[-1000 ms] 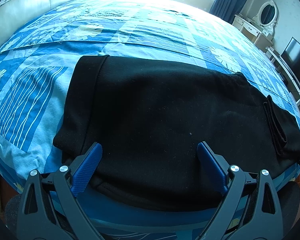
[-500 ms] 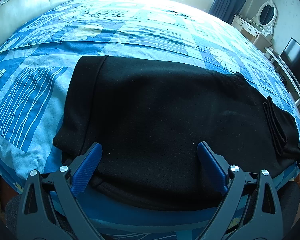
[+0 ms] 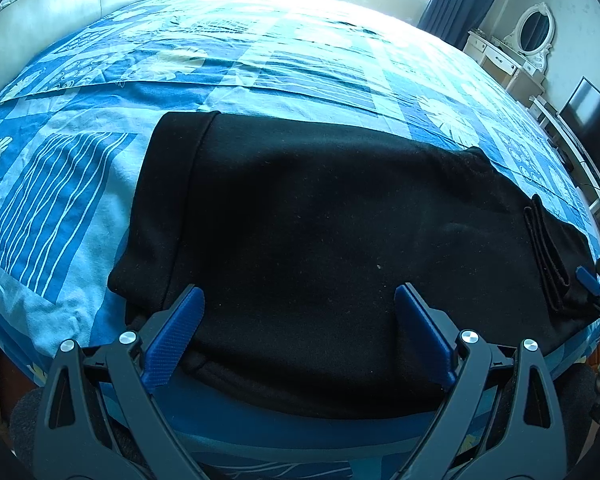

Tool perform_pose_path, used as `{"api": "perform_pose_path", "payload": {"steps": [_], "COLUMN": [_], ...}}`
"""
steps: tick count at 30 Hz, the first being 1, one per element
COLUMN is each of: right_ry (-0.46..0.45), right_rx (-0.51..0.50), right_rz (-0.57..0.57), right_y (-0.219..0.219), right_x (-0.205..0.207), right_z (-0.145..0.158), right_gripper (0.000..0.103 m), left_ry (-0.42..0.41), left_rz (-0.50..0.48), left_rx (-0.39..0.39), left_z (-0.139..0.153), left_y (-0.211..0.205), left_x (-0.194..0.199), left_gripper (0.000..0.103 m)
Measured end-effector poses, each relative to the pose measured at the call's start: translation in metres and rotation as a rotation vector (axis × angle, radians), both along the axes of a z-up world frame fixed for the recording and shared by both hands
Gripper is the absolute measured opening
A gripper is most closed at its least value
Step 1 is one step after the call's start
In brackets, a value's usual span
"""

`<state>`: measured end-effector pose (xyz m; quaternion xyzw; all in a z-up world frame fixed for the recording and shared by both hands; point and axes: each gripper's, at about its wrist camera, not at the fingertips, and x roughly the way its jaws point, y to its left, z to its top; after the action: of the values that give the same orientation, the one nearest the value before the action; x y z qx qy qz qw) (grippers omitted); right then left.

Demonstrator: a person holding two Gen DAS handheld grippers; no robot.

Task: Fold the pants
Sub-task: 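Release the leg with the right gripper while the left gripper grasps the pants end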

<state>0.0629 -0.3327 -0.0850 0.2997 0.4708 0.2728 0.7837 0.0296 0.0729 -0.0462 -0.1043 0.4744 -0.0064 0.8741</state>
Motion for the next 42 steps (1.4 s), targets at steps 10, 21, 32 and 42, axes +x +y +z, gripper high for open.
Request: {"api": "perform_pose_path", "payload": {"steps": [10,21,32,42], "right_ry": [-0.067,-0.111,-0.146,-0.175], "right_rx": [-0.058,-0.058,-0.047,-0.052], "right_rz": [0.110,0.128,0.134,0.134], "right_y": [0.017,0.018,0.024,0.030], "right_x": [-0.015,-0.015,-0.016,-0.016], "right_z": [-0.020,-0.017,-0.013,-0.011], "right_gripper": [0.050,0.056,0.069,0.075], "left_ry": [-0.060,0.045,0.089,0.160], "left_rz": [0.092,0.133,-0.037,-0.045], "left_rx": [-0.151,-0.486,-0.655,-0.691], "left_z": [0.029,-0.008,-0.032,-0.043], "left_y": [0.055,0.151,0.134,0.113], "left_x": [0.000,0.019,0.051,0.057], "left_gripper": [0.096,0.095,0.083,0.033]}}
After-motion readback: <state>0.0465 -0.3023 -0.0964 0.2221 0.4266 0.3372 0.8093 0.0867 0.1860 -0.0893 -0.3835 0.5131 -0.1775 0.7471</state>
